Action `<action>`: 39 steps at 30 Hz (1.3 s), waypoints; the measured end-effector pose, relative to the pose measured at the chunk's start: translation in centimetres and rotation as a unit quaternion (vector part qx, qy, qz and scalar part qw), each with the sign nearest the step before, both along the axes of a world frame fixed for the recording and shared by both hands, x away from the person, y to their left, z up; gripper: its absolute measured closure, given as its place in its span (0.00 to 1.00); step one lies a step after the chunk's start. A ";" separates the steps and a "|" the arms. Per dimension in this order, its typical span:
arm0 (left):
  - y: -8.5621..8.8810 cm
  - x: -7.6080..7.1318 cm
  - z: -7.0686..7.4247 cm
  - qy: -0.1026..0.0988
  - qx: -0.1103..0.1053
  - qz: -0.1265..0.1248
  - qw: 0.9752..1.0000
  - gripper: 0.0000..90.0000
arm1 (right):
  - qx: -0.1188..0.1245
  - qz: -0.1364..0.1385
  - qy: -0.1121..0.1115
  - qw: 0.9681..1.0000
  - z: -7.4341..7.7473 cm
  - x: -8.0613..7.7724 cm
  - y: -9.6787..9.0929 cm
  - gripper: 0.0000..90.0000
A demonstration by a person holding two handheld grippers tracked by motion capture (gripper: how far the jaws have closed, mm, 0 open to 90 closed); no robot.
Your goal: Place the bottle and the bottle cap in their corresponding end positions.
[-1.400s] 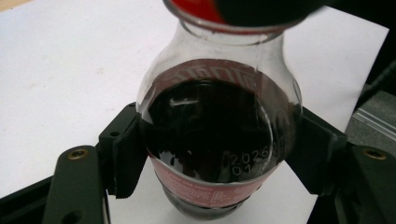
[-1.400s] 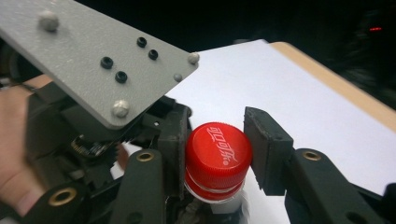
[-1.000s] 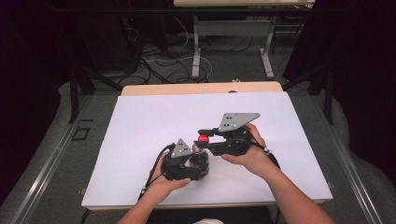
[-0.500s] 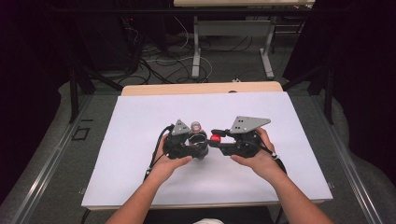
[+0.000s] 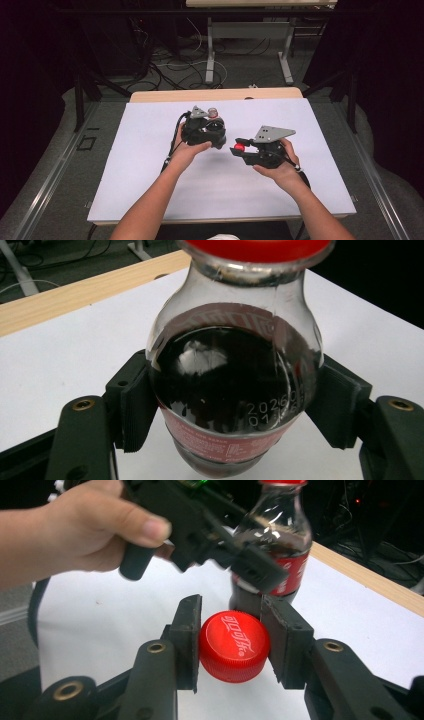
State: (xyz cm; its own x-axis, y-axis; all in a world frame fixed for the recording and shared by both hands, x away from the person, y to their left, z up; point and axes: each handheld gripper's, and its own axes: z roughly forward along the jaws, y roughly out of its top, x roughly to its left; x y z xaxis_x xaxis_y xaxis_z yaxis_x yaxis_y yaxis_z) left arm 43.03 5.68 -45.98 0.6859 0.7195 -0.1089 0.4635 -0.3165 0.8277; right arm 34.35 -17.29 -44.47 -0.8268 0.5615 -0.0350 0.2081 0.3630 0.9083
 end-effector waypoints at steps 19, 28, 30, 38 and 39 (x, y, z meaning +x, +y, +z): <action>-1.7 3.8 -3.4 0.017 0.016 0.033 0.999 0.33 | -0.004 -0.022 0.011 1.000 -3.0 0.9 0.1 0.68; -2.1 3.5 -4.6 0.012 0.039 0.023 0.999 0.33 | -0.015 -0.016 0.032 0.999 -5.4 1.1 1.2 0.68; -2.0 3.4 -4.8 0.008 0.034 0.020 0.999 0.33 | -0.019 -0.012 0.033 0.999 -6.0 1.1 1.6 0.68; -1.8 2.9 -5.0 0.010 0.042 0.009 0.999 0.32 | -0.021 0.000 0.046 0.999 -8.4 1.6 3.1 0.68; -1.9 2.9 -5.1 0.002 0.037 0.015 0.999 0.32 | -0.024 0.002 0.053 0.998 -8.7 1.7 3.3 0.68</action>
State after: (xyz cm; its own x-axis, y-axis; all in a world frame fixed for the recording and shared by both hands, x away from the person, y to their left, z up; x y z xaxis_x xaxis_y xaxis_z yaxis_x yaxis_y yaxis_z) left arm 45.93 3.73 -51.10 0.6640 0.7454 -0.0578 0.4772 -0.3630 0.8003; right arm 36.04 -13.99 -53.21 -0.8292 0.5584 0.0253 0.3003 0.4068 0.8627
